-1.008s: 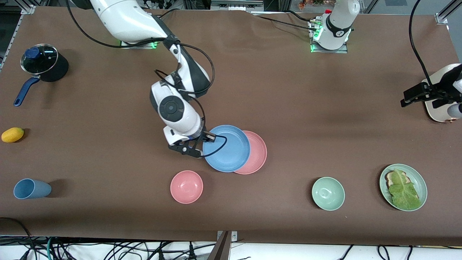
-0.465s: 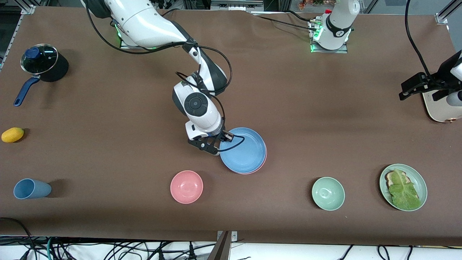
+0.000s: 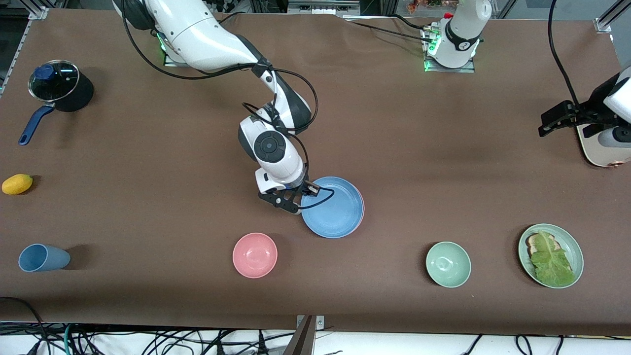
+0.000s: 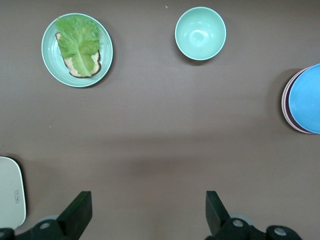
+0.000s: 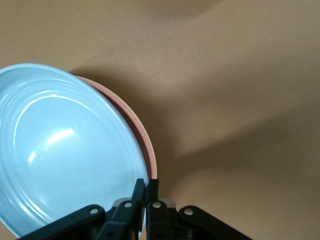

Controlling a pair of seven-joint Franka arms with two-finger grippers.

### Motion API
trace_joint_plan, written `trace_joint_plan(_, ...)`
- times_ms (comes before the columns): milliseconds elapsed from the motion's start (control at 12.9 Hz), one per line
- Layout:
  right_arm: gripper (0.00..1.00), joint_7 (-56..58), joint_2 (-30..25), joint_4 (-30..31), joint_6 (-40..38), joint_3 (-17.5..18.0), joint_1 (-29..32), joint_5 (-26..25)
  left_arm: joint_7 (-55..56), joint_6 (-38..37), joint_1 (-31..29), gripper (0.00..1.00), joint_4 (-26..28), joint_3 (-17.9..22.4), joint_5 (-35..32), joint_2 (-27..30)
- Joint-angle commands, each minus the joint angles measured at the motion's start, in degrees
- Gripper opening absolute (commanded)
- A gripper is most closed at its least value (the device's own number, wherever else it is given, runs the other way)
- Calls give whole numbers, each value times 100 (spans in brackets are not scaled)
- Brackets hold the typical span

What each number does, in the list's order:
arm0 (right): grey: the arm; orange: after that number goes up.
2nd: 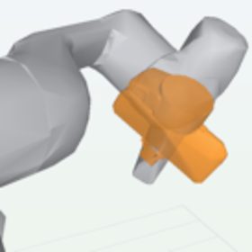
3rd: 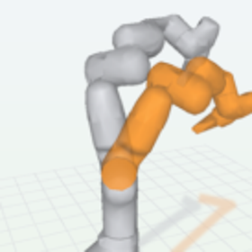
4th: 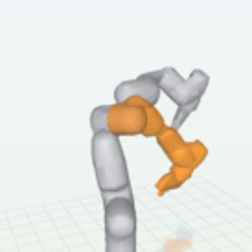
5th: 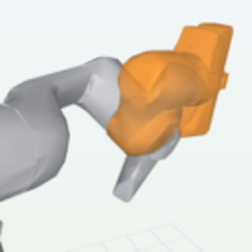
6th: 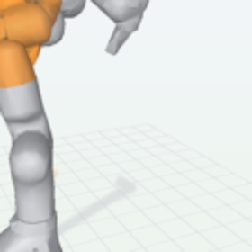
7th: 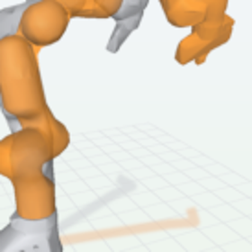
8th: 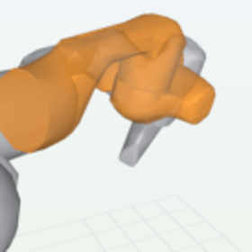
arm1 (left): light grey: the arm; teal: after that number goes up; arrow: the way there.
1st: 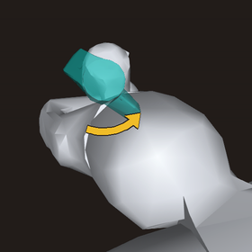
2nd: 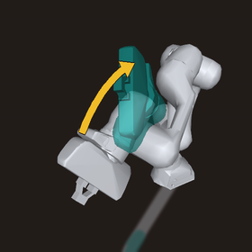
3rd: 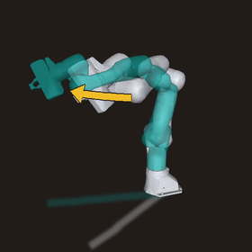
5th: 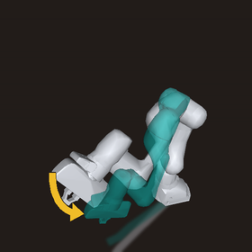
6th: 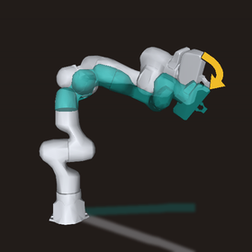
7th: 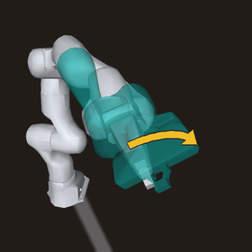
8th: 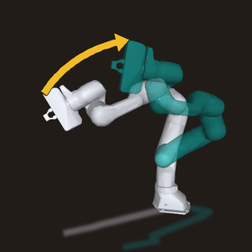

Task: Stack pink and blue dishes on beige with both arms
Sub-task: 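Settle the blue plate on the stack and open the right gripper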

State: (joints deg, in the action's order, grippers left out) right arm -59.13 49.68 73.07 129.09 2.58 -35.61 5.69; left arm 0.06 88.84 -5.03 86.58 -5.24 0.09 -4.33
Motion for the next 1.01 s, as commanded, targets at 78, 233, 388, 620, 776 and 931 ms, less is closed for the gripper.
trace_joint_plan(78,23,-99,174,-231,-6,-29,-60,55,47,2,2,100,-19,-74,-44,-15)
trace_joint_plan(233,42,-99,174,-231,-6,-29,-60,55,38,2,29,100,-54,-65,35,-86)
trace_joint_plan(388,54,-82,139,-231,-50,-29,-51,47,38,20,29,100,-98,-65,35,-121)
trace_joint_plan(620,71,41,-1,-266,-365,-134,1,-85,38,20,29,100,-98,-65,44,-121)
trace_joint_plan(776,77,635,-107,-424,-891,-336,80,-339,47,20,29,100,-98,-65,44,-129)
trace_joint_plan(931,92,1566,-264,-469,-1244,-564,273,-314,56,20,29,100,-98,-65,52,-130)
